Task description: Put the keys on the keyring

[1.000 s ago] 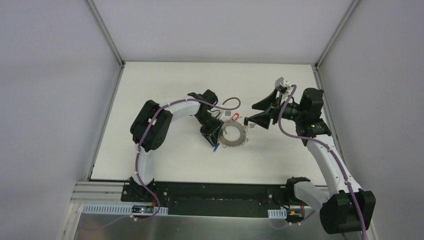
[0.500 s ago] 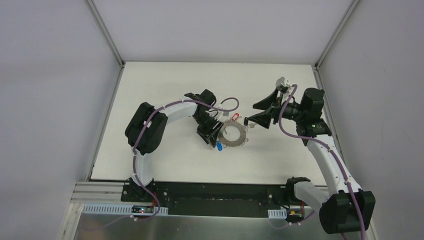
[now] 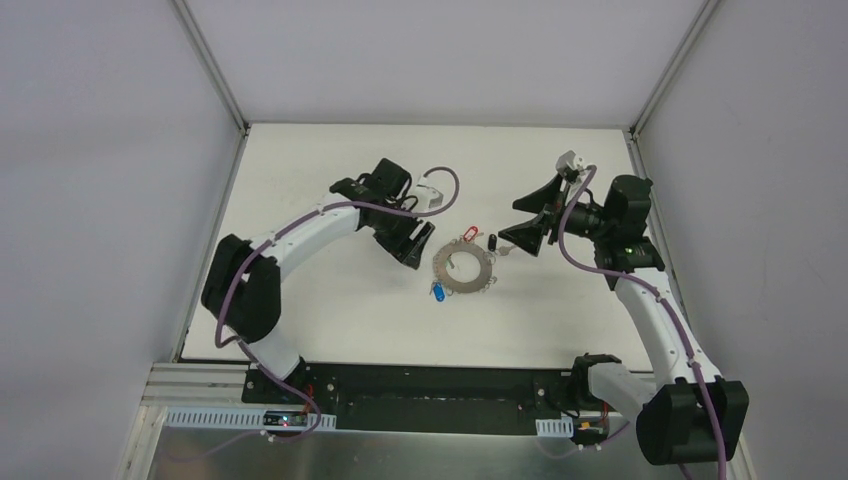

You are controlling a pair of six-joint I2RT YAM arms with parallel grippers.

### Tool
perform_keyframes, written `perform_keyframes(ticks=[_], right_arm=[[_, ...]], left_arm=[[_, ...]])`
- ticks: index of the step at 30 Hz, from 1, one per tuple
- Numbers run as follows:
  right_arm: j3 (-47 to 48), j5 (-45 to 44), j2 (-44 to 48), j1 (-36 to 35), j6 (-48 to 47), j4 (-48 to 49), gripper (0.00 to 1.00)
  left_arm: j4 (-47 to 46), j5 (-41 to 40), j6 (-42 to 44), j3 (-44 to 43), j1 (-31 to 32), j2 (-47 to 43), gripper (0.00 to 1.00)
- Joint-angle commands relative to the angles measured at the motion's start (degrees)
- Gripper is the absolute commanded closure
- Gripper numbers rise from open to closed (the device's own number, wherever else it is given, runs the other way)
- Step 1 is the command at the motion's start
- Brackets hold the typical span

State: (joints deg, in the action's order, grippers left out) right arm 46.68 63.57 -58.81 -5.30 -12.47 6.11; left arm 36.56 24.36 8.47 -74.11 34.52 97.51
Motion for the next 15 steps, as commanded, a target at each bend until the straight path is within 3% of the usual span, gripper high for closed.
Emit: perform_keyframes(ticks=[1, 5, 11, 15], right_arm=[[2.9, -4.8, -0.8, 0.9, -1.1, -0.8, 0.00], [5.5, -10.9, -1.7, 0.9, -6.6, -6.5, 0.00], [5.5, -20.7, -2.1, 1.0, -6.9, -11.1, 0.00], [2.9, -24.9, 0.6, 1.0, -2.6, -10.0, 0.00]], left_arm=[[-2.1, -7.8, 1.9, 0.8, -2.5, -9.0, 0.33], [-4.4, -14.0, 2.3, 2.8, -4.6, -15.6, 0.28], [-4.6, -23.6, 2.5, 3.4, -7.8, -24.5, 0.01], [-3.8, -30.5, 3.0, 4.6, -9.6, -30.9, 0.01]])
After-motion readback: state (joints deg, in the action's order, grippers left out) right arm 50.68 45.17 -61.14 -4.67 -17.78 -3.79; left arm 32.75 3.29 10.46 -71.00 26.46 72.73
